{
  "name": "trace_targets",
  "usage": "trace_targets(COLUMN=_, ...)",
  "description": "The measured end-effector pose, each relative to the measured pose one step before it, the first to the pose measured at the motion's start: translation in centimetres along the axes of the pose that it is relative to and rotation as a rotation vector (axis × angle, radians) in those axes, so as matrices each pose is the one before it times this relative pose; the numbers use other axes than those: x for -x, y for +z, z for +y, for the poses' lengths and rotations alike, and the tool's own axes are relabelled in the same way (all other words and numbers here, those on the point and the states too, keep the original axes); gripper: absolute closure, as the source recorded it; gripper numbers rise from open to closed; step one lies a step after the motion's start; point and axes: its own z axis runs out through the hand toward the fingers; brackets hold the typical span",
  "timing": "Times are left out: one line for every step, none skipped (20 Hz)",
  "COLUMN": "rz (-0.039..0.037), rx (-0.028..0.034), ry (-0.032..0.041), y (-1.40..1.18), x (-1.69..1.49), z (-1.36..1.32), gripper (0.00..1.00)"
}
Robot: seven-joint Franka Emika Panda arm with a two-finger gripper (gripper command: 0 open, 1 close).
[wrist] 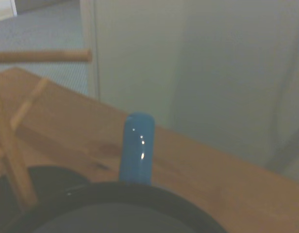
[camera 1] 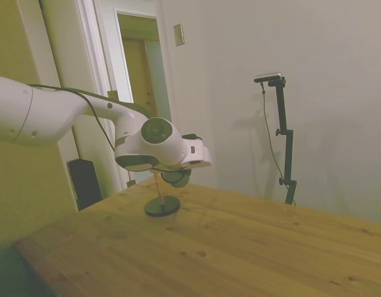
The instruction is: Unload the mug
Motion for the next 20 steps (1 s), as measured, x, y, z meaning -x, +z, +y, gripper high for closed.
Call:
trace_targets(rz=-0.02372, rx=0.01740, ry=0.00347, y=0.352, x=0.790, z=-0.047, gripper=1.00)
trace_targets(rz=-0.01950, rx=0.01466, ry=0.00100, y=0.357, x=0.775, z=0.001, gripper=1.00)
trace_targets(rz=-0.02165, rx=0.01544, ry=0.00112, y=0.291, x=0.826, z=0.109, gripper=1.00)
trace_targets(rz=-0.01494, rx=0.01038, ry=0.00127, y=0.127, x=0.582, z=0.143, gripper=1.00)
trace_targets(rz=-0.01637, rx=0.01353, ry=0.00143, y=0.104, x=0.570, z=0.156, gripper=1.00)
trace_targets(rz=-0.02110, rx=0.01864, ry=0.00360, y=0.174, x=0.642, z=0.210, gripper=1.00)
trace_targets(rz=-0.02090, rx=0.01750, ry=0.00790, y=0.260, x=0.649, z=0.162, gripper=1.00)
trace_targets(rz=-0.01753, rx=0.01307, ry=0.00670, y=0.257, x=0.543, z=0.029, gripper=1.00)
trace_targets(rz=-0.01688, rx=0.01429, ry=0.00727, y=0.269, x=0.479, z=0.090, gripper=1.00)
trace_targets(rz=-0.01383, rx=0.01195, ry=0.00772, y=0.203, x=0.441, z=0.016, gripper=1.00)
trace_targets(rz=-0.01084, rx=0.00790, ry=0.00786, y=0.198, x=0.403, z=0.023, gripper=1.00)
trace_targets(rz=-0.00878, rx=0.00719, ry=0.00536, y=0.104, x=0.383, z=-0.002, gripper=1.00)
trace_targets(rz=-0.01017, rx=0.00951, ry=0.00549, y=0.152, x=0.390, z=0.024, gripper=1.00)
trace_targets(rz=-0.01183, rx=0.01129, ry=0.00648, y=0.188, x=0.446, z=-0.025, gripper=1.00)
trace_targets(rz=-0.01309, rx=0.01099, ry=0.01181, y=0.304, x=0.468, z=0.002, gripper=1.00)
trace_targets(rz=-0.01262, rx=0.01005, ry=0.01326, y=0.322, x=0.418, z=-0.054, gripper=1.00)
trace_targets(rz=-0.01023, rx=0.00769, ry=0.01424, y=0.287, x=0.326, z=-0.100, gripper=1.00)
trace_targets(rz=-0.00921, rx=0.00465, ry=0.01339, y=0.253, x=0.287, z=-0.099, gripper=1.00)
trace_targets(rz=-0.00960, rx=0.00285, ry=0.01418, y=0.205, x=0.257, z=-0.111, gripper=1.00)
trace_targets(rz=-0.00789, rx=-0.00048, ry=0.01192, y=0.133, x=0.165, z=-0.129, gripper=1.00)
